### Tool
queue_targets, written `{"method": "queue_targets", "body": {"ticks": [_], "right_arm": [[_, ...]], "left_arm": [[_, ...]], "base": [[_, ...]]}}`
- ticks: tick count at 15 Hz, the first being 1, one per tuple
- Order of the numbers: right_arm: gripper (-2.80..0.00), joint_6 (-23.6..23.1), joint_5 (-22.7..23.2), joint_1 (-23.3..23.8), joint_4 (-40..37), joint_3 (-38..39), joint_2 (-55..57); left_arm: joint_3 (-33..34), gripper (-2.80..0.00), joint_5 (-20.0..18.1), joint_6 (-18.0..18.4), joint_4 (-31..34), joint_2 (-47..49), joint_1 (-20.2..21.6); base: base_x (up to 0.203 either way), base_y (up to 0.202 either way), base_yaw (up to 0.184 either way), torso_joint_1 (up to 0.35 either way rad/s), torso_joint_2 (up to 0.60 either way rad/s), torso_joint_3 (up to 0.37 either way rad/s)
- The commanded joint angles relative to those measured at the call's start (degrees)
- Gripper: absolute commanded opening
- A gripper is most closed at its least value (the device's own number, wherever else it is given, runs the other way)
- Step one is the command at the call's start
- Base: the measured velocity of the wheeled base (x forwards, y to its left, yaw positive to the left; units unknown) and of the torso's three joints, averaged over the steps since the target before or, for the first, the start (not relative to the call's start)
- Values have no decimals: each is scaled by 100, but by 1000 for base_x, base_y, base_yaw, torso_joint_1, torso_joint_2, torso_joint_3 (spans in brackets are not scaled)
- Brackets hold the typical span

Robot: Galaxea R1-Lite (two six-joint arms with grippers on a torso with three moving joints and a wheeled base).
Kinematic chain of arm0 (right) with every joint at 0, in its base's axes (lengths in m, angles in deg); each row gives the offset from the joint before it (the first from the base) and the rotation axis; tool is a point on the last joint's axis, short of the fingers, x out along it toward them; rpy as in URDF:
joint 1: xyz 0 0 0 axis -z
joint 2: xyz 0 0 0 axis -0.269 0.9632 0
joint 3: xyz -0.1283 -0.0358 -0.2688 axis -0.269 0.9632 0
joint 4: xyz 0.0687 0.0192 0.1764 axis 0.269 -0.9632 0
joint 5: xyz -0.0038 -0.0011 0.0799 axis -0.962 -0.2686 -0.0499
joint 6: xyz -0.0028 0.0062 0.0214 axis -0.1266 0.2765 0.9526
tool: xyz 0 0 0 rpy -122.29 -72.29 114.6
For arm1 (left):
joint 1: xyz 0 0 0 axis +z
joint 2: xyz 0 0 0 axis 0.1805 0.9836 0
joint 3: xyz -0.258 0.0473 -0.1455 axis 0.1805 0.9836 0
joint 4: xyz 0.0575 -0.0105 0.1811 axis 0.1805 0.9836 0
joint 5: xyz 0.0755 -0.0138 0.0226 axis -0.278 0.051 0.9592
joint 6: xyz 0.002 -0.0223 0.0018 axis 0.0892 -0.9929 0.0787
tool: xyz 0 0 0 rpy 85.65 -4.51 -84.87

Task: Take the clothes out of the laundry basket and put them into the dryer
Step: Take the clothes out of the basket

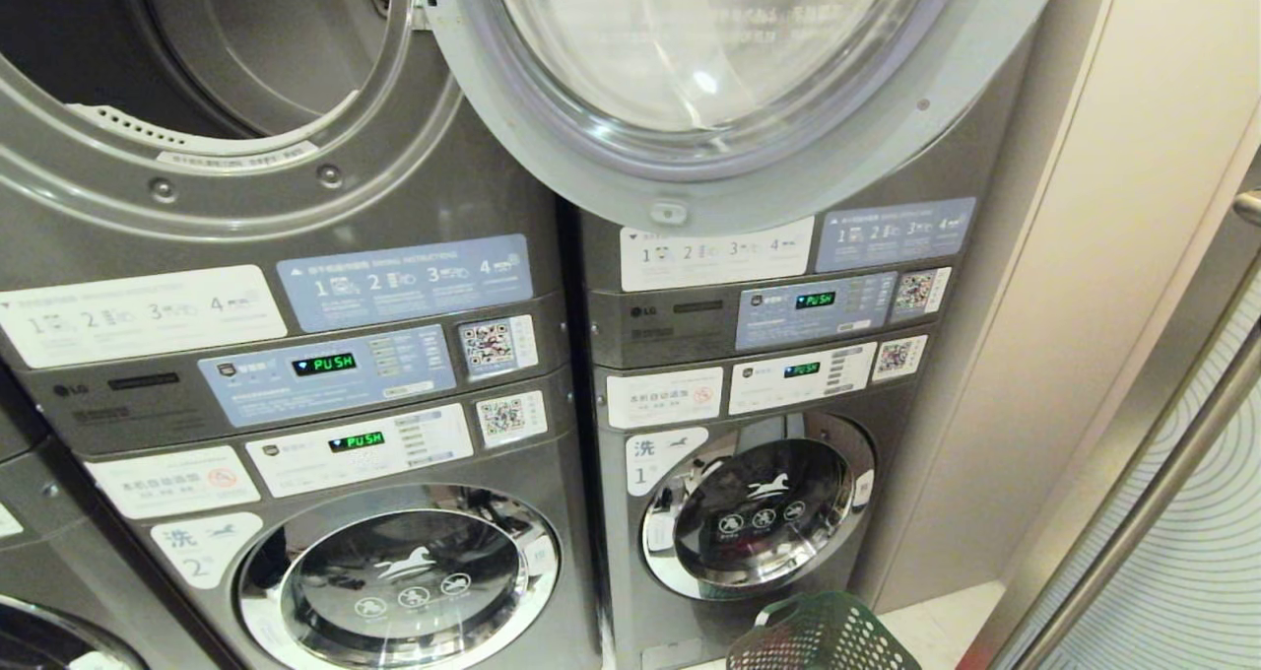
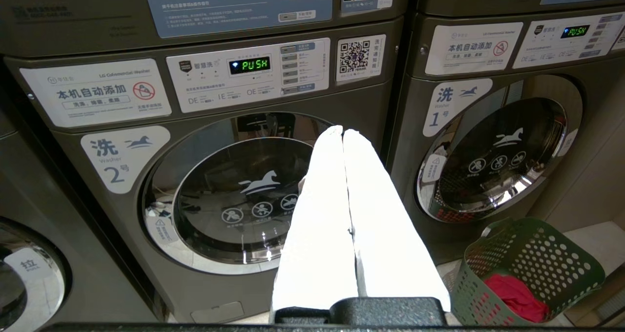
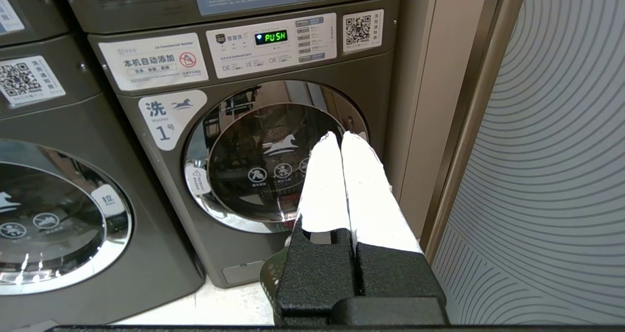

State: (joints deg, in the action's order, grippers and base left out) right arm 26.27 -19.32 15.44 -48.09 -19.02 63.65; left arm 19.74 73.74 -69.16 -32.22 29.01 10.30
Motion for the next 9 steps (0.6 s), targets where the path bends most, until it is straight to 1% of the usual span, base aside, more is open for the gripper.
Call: {"method": "queue_targets", "body": {"ticks": [1, 9], "right_arm": [[-280, 1, 0, -2, 2, 0, -2], [-280, 1, -1, -2, 2, 0, -2]], "left_arm": [[0, -280, 1, -5, -2, -9, 1], [0, -280, 1, 2, -2, -9, 1]], "base": [[0, 0, 0, -69, 160, 75], [0, 0, 0, -91, 193, 99]]}}
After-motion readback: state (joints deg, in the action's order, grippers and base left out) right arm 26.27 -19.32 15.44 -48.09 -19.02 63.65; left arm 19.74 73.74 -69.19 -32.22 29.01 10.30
